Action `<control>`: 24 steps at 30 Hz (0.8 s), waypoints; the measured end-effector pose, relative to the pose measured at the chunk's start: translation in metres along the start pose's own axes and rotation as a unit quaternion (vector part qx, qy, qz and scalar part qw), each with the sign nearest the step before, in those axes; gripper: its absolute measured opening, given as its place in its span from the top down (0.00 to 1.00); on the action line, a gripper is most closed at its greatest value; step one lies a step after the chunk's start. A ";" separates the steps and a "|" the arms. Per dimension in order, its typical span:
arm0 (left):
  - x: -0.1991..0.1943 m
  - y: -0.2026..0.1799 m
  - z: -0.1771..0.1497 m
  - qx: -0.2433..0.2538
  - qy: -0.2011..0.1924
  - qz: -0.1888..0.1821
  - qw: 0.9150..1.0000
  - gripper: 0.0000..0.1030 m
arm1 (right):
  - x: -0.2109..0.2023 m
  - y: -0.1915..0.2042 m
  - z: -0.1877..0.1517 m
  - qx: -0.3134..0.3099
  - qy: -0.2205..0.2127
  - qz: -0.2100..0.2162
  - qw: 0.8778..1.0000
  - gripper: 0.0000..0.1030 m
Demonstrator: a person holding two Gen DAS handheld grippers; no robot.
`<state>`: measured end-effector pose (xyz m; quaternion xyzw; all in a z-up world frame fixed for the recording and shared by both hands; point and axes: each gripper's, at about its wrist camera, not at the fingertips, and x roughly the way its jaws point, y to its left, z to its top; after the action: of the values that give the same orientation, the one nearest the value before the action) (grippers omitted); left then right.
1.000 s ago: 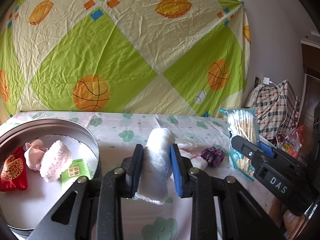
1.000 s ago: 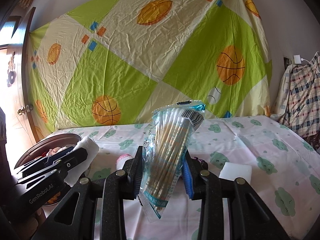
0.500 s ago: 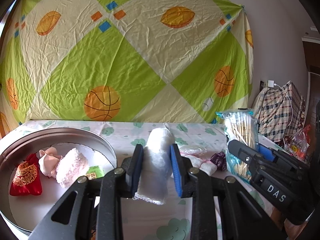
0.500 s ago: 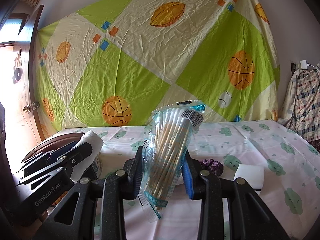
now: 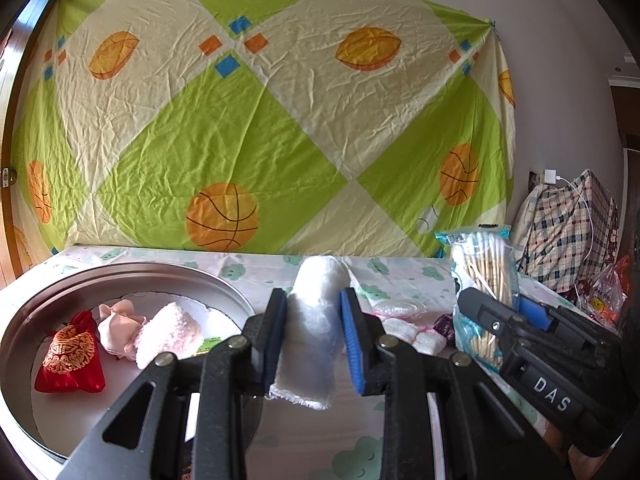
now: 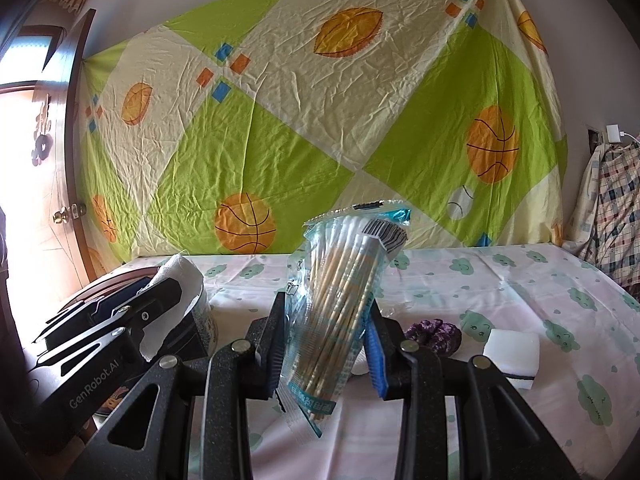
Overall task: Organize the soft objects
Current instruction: 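Lift the rolled cloth and swab pack and carry them toward the tin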
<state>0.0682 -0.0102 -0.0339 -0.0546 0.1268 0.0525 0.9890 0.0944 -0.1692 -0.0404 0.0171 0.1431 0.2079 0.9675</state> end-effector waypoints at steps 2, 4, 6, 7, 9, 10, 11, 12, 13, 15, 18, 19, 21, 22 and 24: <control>-0.001 0.002 0.000 -0.003 -0.001 0.002 1.000 0.74 | 0.000 0.002 0.000 -0.001 0.000 0.001 1.000 0.64; -0.001 0.004 0.000 -0.005 -0.001 0.003 1.000 0.74 | 0.000 0.004 0.000 -0.002 -0.001 0.003 1.000 0.64; -0.002 0.006 0.000 -0.007 -0.001 0.005 1.000 0.74 | 0.000 0.006 0.000 -0.001 -0.001 0.004 1.000 0.64; -0.002 0.007 0.000 -0.007 -0.001 0.006 1.000 0.74 | 0.000 0.006 0.000 -0.001 -0.001 0.005 1.000 0.64; -0.002 0.009 0.000 -0.009 -0.001 0.007 1.000 0.74 | 0.000 0.007 0.000 -0.001 0.000 0.007 1.000 0.64; -0.002 0.009 0.000 -0.010 -0.001 0.007 1.000 0.74 | 0.000 0.007 0.000 -0.001 0.000 0.008 1.000 0.64; -0.002 0.009 0.000 -0.010 -0.001 0.008 1.000 0.74 | 0.000 0.008 0.000 -0.001 -0.001 0.008 1.000 0.64; -0.002 0.010 0.000 -0.011 -0.001 0.009 1.000 0.74 | 0.000 0.008 0.000 -0.002 -0.001 0.009 1.000 0.64; -0.003 0.011 0.000 -0.011 -0.001 0.009 1.000 0.74 | 0.000 0.009 0.000 -0.002 -0.001 0.009 1.000 0.64; -0.004 0.013 0.000 -0.014 -0.003 0.011 1.000 0.74 | 0.000 0.010 0.000 -0.001 0.001 0.012 1.000 0.64; -0.004 0.015 0.000 -0.016 -0.002 0.012 1.000 0.74 | 0.001 0.014 0.000 -0.005 0.001 0.015 1.000 0.64; -0.005 0.016 0.000 -0.017 -0.003 0.012 1.000 0.74 | 0.001 0.015 0.000 -0.006 0.002 0.015 1.000 0.64; -0.005 0.017 -0.001 -0.018 -0.004 0.014 1.000 0.74 | 0.001 0.018 0.000 -0.008 0.001 0.017 1.000 0.64; -0.006 0.018 -0.001 -0.019 -0.005 0.014 1.000 0.74 | 0.001 0.019 0.000 -0.008 0.001 0.017 1.000 0.64; -0.007 0.019 -0.001 -0.020 -0.006 0.014 1.000 0.74 | 0.002 0.021 -0.001 -0.009 0.001 0.020 1.000 0.64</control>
<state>0.0594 0.0083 -0.0346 -0.0718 0.1204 0.0695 0.9877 0.0872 -0.1491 -0.0394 0.0110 0.1414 0.2281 0.9632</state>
